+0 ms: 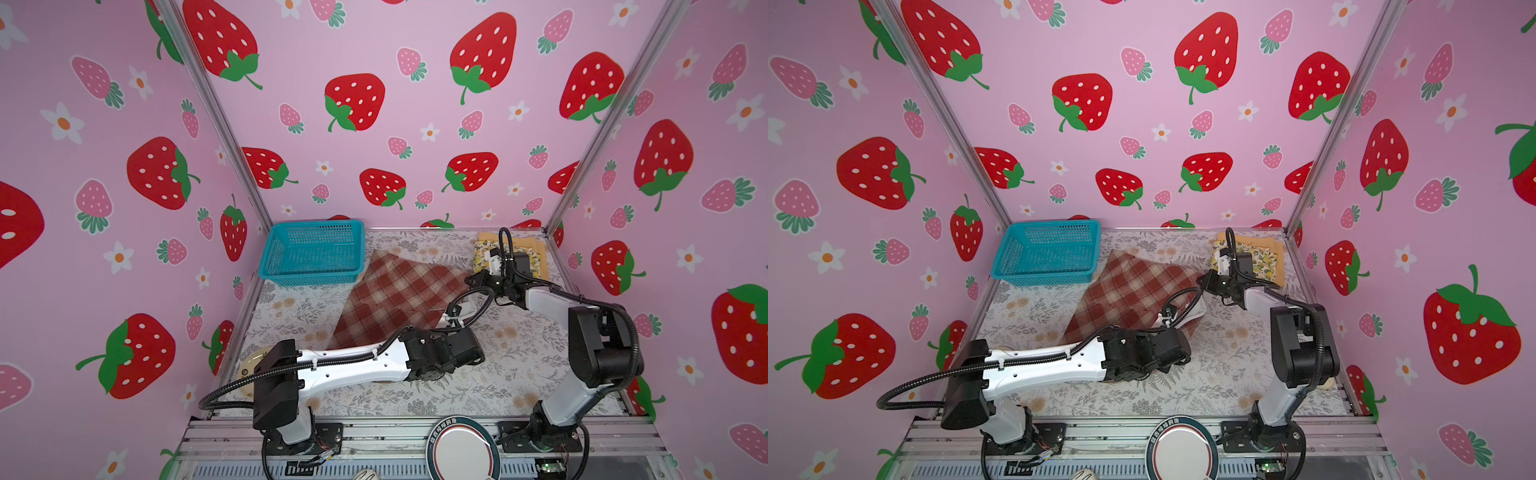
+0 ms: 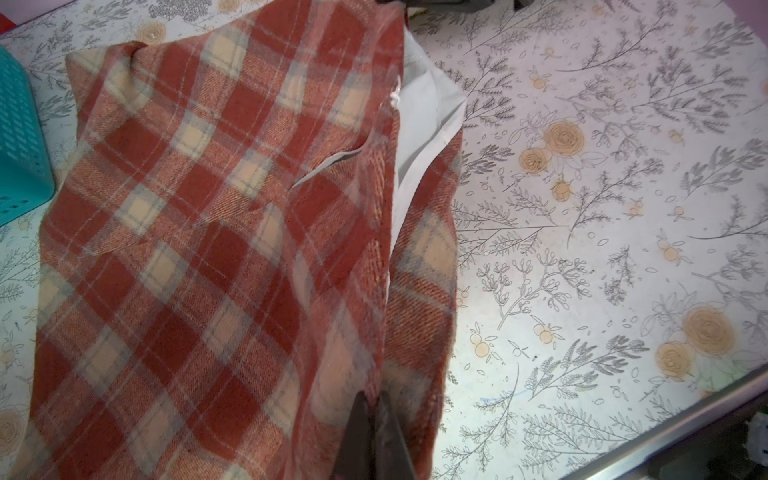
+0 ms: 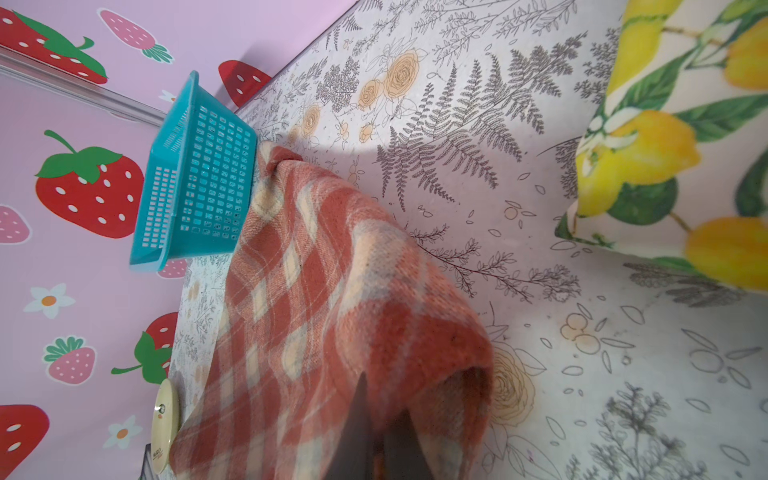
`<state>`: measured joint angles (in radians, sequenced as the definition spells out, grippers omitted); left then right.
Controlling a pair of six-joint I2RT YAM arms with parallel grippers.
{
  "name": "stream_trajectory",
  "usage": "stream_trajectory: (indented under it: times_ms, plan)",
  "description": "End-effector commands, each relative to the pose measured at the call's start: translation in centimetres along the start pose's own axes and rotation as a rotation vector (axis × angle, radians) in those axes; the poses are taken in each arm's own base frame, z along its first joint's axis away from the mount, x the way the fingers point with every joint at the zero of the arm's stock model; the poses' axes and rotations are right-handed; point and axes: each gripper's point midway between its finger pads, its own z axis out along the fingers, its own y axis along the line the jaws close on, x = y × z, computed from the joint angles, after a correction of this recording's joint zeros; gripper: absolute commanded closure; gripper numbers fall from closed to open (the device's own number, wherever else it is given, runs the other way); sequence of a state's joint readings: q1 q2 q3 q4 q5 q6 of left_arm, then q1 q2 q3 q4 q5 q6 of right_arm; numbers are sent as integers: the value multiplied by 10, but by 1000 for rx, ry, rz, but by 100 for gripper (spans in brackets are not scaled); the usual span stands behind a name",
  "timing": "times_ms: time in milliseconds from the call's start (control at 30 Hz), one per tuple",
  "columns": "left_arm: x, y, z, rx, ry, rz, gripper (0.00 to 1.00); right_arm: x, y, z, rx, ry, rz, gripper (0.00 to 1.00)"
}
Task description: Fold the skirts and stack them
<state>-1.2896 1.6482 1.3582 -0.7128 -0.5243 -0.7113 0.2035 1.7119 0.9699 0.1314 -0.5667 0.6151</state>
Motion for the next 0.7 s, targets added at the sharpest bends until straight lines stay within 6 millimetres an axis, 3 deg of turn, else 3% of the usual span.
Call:
stream_trajectory:
  times_ms: [0, 167, 333, 567, 667]
  plan:
    - [10, 10, -7, -39, -2, -35, 100, -25, -17, -5, 25, -87, 25, 100]
    - [22, 8, -10, -28, 3, -51, 100, -33, -39, -3, 47, -109, 63, 100]
    - [38, -2, -5, -35, 24, -33, 100, -37, -46, 3, 4, -118, 113, 100]
    - [53, -13, 7, -44, 56, -19, 100, -41, -45, 6, -18, -133, 124, 85]
    - [53, -15, 7, -44, 50, -13, 100, -43, -48, 7, 0, -140, 117, 73]
